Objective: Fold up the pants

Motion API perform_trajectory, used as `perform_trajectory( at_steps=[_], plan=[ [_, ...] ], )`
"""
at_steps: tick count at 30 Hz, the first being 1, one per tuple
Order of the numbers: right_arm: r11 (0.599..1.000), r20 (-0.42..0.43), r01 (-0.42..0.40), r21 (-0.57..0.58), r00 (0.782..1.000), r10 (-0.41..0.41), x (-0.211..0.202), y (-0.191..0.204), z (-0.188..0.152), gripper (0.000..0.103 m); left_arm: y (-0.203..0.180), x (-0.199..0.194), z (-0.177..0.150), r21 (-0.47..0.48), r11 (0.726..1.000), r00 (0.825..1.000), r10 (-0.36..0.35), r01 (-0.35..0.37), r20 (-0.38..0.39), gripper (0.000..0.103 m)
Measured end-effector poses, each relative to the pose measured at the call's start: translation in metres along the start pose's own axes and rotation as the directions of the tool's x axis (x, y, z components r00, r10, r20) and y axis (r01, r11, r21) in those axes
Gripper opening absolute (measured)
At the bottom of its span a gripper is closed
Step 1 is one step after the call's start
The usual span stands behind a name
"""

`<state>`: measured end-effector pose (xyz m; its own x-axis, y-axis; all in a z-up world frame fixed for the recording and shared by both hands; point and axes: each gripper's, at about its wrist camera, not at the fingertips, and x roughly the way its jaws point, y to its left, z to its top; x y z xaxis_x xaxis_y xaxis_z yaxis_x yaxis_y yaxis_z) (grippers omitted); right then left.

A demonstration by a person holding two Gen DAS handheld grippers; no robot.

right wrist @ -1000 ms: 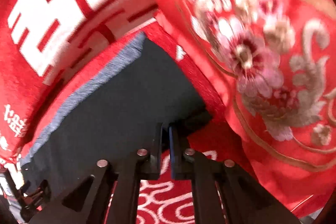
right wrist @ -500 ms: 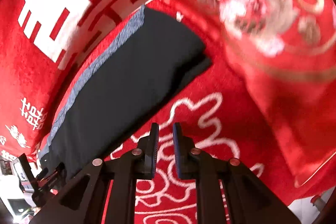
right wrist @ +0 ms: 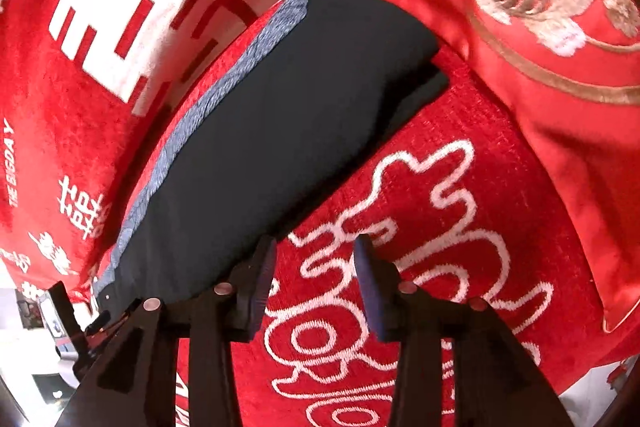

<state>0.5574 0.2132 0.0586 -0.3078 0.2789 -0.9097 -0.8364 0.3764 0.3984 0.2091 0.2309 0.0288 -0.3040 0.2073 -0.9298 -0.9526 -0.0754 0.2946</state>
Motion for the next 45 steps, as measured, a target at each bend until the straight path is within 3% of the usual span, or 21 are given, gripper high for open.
perform_trajectory(
  at_steps=[5,9,15,19,22,25,29,30,34,36,40,45],
  plan=[
    [0.999,0.023,0.012,0.037,1.0,-0.012,-0.004,-0.006,0.011,0.044,-0.024,-0.016,0.011,0.043,0.998,0.998,-0.048,0.047,0.03,0.103],
    [1.0,0.098,0.011,-0.013,0.995,-0.01,-0.02,0.005,0.022,0.044,-0.047,-0.026,0.027,0.053,0.992,0.992,-0.114,0.111,0.058,0.103],
    [0.997,0.153,0.012,-0.077,0.988,-0.001,-0.011,0.032,0.07,0.044,-0.092,-0.027,0.063,0.033,0.981,0.977,-0.195,0.193,0.087,0.103],
    [0.992,0.165,0.023,-0.123,0.986,-0.003,0.008,0.05,0.106,0.044,-0.119,-0.014,0.067,0.041,0.98,0.979,-0.197,0.195,0.054,0.103],
    [0.983,0.16,0.094,-0.155,0.985,-0.069,0.027,0.052,0.128,0.044,-0.121,-0.009,0.061,0.016,0.978,0.977,-0.207,0.207,0.052,0.103],
    [0.978,0.152,0.147,-0.148,0.981,-0.124,0.035,0.037,0.137,0.024,-0.115,-0.005,0.057,-0.009,0.972,0.971,-0.236,0.236,0.049,0.103],
    [0.959,0.223,0.248,-0.137,0.951,-0.214,0.01,0.034,0.131,0.028,-0.115,-0.005,0.056,-0.012,0.969,0.968,-0.246,0.247,0.049,0.103],
    [0.97,0.206,0.204,-0.131,0.963,-0.174,0.004,0.032,0.127,0.028,-0.115,-0.006,0.056,-0.01,0.97,0.968,-0.244,0.244,0.052,0.103],
    [0.972,0.165,0.152,-0.178,0.979,-0.123,-0.008,0.038,0.105,0.028,-0.113,-0.005,0.055,-0.011,0.97,0.969,-0.241,0.242,0.053,0.103],
    [0.973,0.131,0.119,-0.196,0.987,-0.094,-0.009,0.043,0.086,0.034,-0.113,-0.005,0.055,-0.011,0.97,0.968,-0.244,0.245,0.05,0.103],
    [0.98,0.056,0.084,-0.183,0.996,-0.075,0.001,0.045,0.056,0.036,-0.116,-0.007,0.057,-0.004,0.969,0.968,-0.248,0.248,0.047,0.103],
    [0.971,0.036,0.085,-0.221,0.996,-0.079,0.007,0.055,0.035,0.036,-0.112,-0.005,0.055,-0.01,0.967,0.966,-0.255,0.255,0.037,0.103]
  ],
)
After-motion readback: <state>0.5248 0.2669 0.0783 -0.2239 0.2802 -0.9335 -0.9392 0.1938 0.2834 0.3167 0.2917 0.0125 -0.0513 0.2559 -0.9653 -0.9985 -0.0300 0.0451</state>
